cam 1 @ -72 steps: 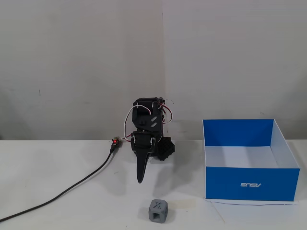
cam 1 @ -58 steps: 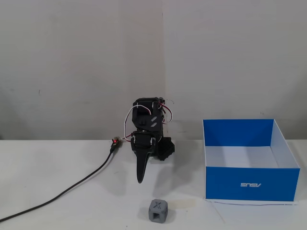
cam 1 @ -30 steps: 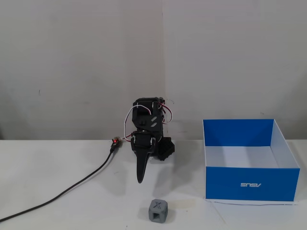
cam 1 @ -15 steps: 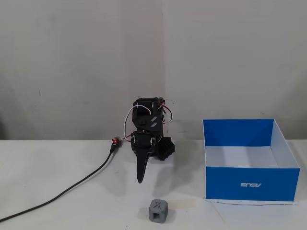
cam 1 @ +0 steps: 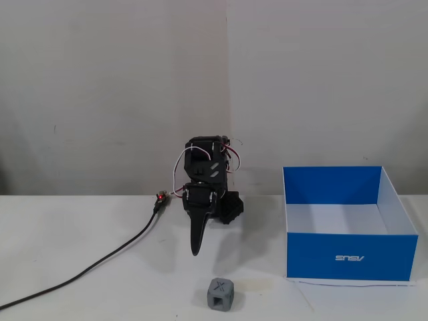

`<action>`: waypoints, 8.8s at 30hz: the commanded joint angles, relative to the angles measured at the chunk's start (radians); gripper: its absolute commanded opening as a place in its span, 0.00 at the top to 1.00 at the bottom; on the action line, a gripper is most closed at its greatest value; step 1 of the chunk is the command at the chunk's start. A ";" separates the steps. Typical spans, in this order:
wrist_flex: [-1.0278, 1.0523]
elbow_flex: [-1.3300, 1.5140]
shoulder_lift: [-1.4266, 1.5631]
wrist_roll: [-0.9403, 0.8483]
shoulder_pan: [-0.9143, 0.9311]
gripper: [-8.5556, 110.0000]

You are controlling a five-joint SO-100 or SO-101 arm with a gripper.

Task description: Pick the gray block and keep it in the box.

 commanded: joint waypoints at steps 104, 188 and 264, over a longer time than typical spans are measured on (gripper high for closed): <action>-0.127 -1.060 -1.721 0.526 -0.225 0.74; 0.103 -1.127 -1.140 0.198 -1.126 0.73; 0.034 0.002 0.117 0.037 0.164 0.93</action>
